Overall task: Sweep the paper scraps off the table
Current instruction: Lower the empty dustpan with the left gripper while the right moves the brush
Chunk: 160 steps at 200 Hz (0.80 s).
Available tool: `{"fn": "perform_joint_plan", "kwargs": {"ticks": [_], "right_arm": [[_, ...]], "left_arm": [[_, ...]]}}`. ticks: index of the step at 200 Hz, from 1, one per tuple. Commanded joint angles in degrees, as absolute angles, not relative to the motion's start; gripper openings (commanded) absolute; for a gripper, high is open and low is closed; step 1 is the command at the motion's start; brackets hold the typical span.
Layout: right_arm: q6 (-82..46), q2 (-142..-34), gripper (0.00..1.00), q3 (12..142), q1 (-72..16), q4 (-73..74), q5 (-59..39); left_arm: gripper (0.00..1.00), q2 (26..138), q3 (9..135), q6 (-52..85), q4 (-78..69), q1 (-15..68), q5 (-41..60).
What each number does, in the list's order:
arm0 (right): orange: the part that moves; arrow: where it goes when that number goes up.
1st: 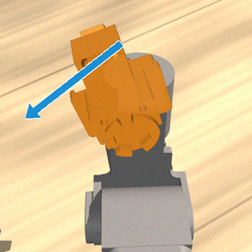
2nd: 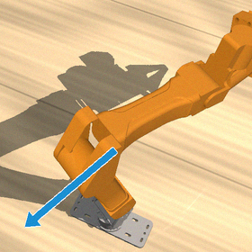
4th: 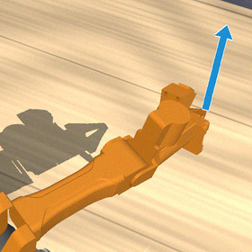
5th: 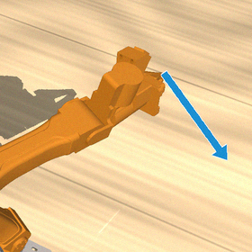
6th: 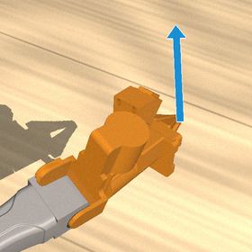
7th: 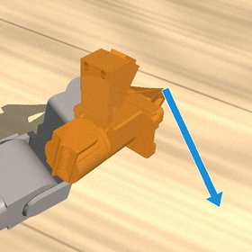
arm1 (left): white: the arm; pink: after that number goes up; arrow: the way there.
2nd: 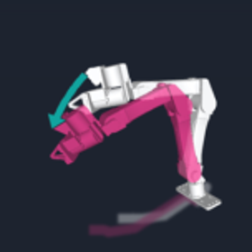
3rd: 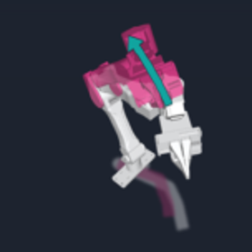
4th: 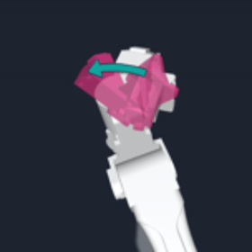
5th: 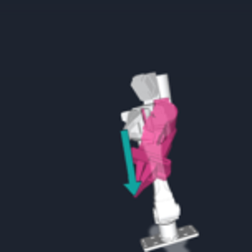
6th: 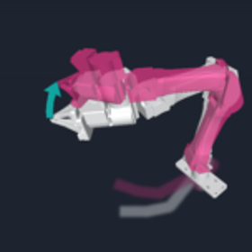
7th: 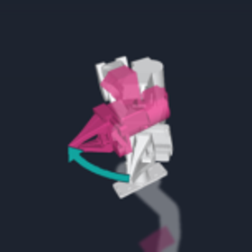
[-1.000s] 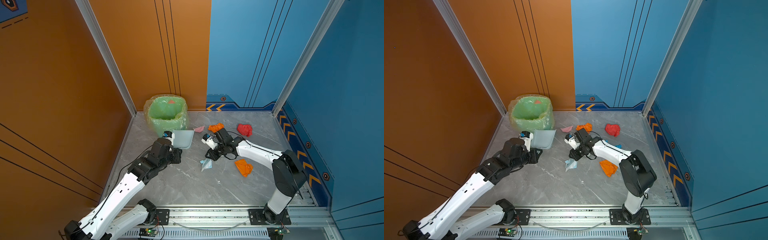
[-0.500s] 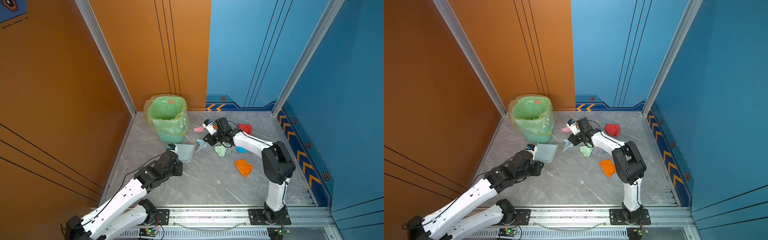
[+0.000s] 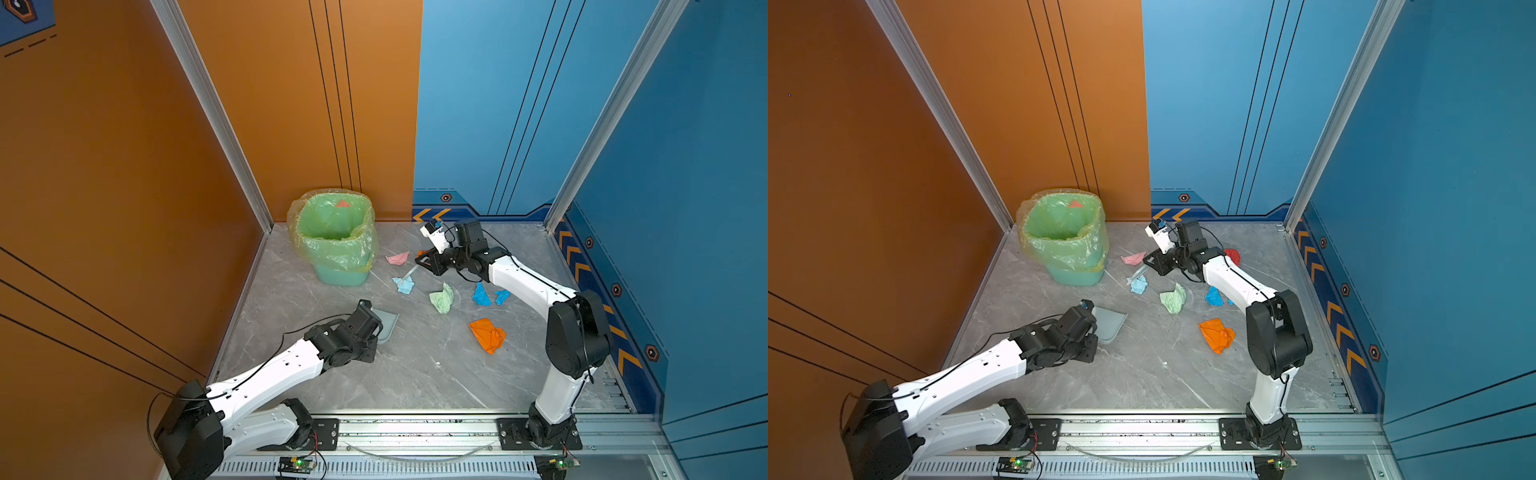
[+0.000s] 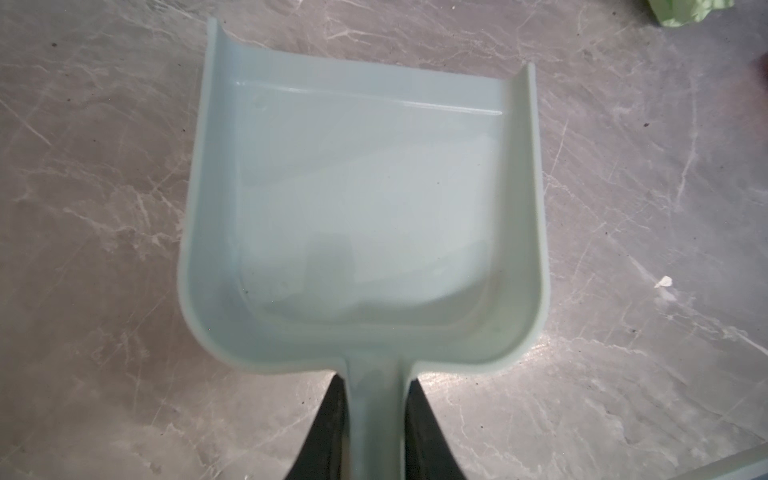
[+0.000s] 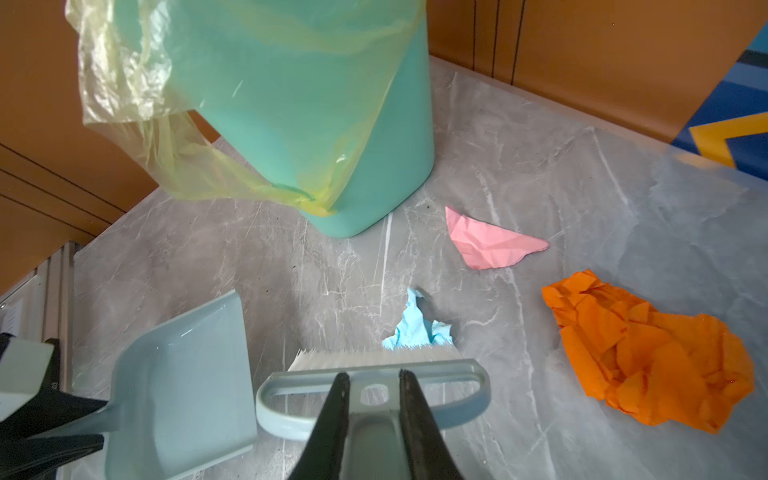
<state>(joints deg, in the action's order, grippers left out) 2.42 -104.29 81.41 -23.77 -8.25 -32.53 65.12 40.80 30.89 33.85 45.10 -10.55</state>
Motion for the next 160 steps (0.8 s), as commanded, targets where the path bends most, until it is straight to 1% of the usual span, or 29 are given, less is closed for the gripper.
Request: {"fn": "perform_joint_plan", "kwargs": {"ticks": [1,32,63,72,93,117,137,160], "right_arm": [[-1.6,-107.4,0.0,83.5,-24.1,0.7,-26.6],[-2.3,-112.7,0.0,86.2,-26.2,9.0,-15.0],[-4.9,-118.4,0.0,89.7,-27.0,15.5,-8.1],[-5.4,-121.8,0.0,91.3,-27.2,16.1,-6.6],[-5.0,-125.6,0.0,94.9,-27.8,15.3,-6.0],[-3.2,-129.0,0.0,99.0,-28.6,10.9,-5.3],[-1.1,-130.6,0.0,101.0,-29.1,7.4,-5.3],[0.2,-130.7,0.0,100.5,-29.4,4.5,-4.9]], "left_arm": [[0.0,66.3,41.8,29.8,31.7,45.7,-12.5],[0.0,68.2,41.9,29.5,29.3,46.8,-12.6],[0.0,71.0,42.3,29.5,28.1,47.7,-12.8],[0.0,72.0,42.4,29.7,27.7,47.9,-12.9],[0.0,74.3,43.0,30.2,27.2,48.4,-13.2],[0.0,76.5,43.8,31.2,26.9,48.6,-13.6],[0.0,77.4,44.7,31.1,26.9,48.6,-13.6],[0.0,78.0,45.1,31.1,26.9,48.6,-13.8]]}}
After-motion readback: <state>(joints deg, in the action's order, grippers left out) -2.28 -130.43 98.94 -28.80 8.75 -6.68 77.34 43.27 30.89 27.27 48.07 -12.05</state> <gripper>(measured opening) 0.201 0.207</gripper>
